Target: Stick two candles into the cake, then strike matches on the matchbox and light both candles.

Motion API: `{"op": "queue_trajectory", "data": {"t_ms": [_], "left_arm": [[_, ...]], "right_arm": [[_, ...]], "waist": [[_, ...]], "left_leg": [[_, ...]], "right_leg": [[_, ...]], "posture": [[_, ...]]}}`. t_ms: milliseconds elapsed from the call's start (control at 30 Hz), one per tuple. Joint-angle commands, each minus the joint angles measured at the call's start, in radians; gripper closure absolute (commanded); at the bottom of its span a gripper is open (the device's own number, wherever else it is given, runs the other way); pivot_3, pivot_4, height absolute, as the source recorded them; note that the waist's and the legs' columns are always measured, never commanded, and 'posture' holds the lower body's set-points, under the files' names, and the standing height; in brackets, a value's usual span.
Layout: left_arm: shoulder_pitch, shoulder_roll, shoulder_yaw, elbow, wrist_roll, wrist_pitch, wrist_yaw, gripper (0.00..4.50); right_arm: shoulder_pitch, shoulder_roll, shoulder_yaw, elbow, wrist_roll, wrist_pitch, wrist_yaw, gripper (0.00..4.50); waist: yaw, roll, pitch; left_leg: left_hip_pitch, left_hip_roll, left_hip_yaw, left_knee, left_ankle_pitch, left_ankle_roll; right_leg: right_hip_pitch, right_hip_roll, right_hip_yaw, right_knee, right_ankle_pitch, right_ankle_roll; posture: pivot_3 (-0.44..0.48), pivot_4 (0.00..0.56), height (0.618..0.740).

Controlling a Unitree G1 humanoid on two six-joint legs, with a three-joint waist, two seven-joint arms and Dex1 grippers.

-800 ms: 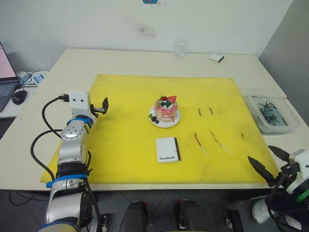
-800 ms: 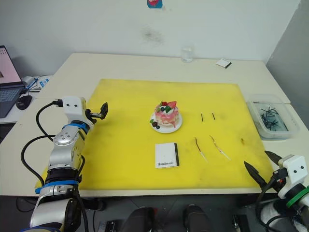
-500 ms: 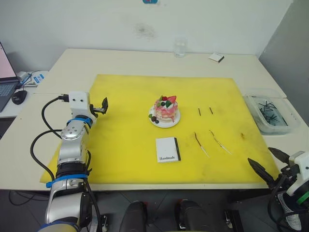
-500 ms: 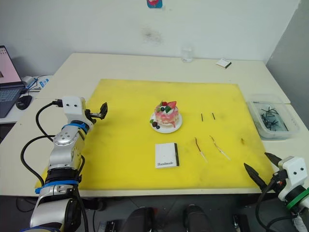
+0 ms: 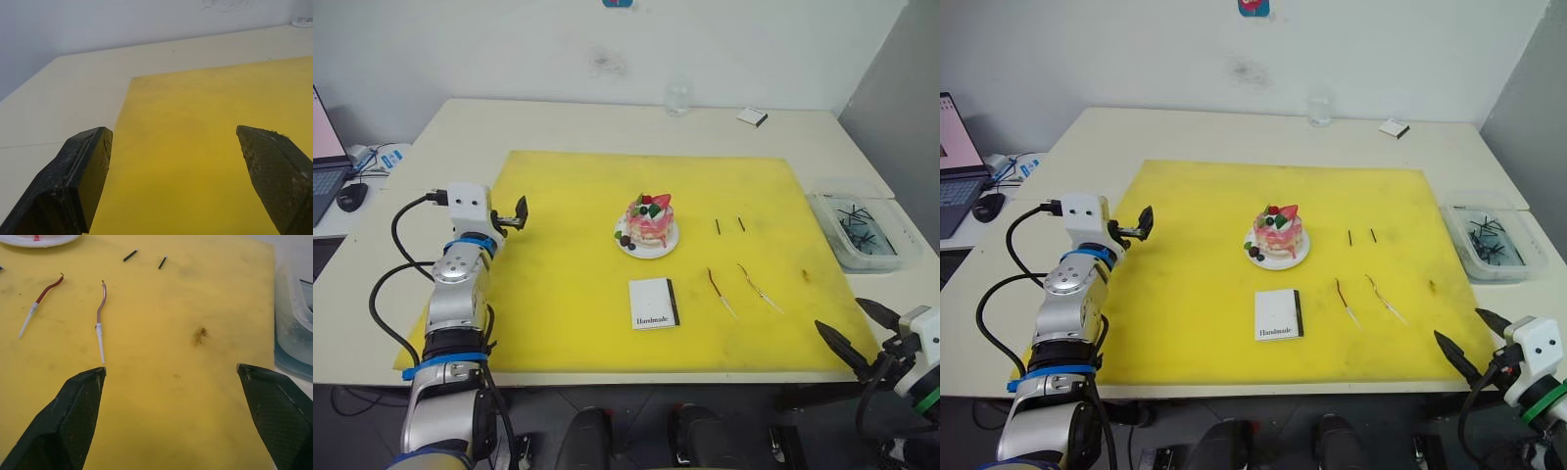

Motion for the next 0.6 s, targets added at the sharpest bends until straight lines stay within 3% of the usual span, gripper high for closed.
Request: {"op": "queue_trajectory", "data": {"t_ms": [33, 167, 267, 367, 600], "left_arm": [[-0.030, 0.033, 0.022, -0.035, -0.029, -0.019, -0.038, 0.00], [0.000, 0.090, -0.051, -0.315, -0.221, 0.125, -0.378, 0.00], [0.020, 0.171, -0.171, -0.570, -0.339, 0.310, -0.581, 0.00], [-0.015, 0.227, -0.337, -0.760, -0.378, 0.393, -0.757, 0.00], [-0.067, 0.221, -0.475, -0.854, -0.374, 0.410, -0.909, 0.00]], "right_arm": [[0.013, -0.023, -0.007, -0.020, -0.016, -0.034, 0.028, 0.03], [-0.007, -0.059, 0.043, -0.072, -0.007, 0.023, 0.039, 0.03], [-0.059, -0.081, 0.084, -0.085, 0.001, 0.094, 0.022, 0.03], [-0.133, -0.094, 0.127, -0.072, 0.008, 0.173, -0.005, 0.03], [-0.203, -0.151, 0.207, -0.011, -0.024, 0.246, 0.021, 0.03]], "waist": [[0.000, 0.000, 0.000], [-0.001, -0.001, 0.000], [-0.002, 0.001, 0.000], [-0.001, 0.003, -0.002], [-0.002, 0.004, -0.002]], "left_leg": [[0.000, 0.000, 0.000, 0.000, 0.000, 0.000], [-0.001, 0.000, 0.000, 0.000, 0.000, 0.000], [-0.001, 0.000, 0.000, 0.000, 0.000, 0.000], [-0.001, -0.001, 0.001, 0.000, 0.000, 0.000], [0.000, -0.001, -0.001, 0.000, 0.000, 0.000]], "right_leg": [[0.000, 0.000, 0.000, 0.000, 0.000, 0.000], [0.000, 0.000, -0.001, 0.000, 0.000, -0.001], [-0.001, -0.001, 0.000, -0.001, 0.000, -0.001], [0.000, -0.002, 0.001, -0.002, -0.004, -0.007], [0.000, 0.004, 0.001, -0.001, -0.004, -0.007]], "posture": [[0.000, 0.150, 0.740], [0.000, 0.150, 0.740], [0.000, 0.150, 0.740], [0.000, 0.150, 0.740], [0.000, 0.150, 0.740]]}}
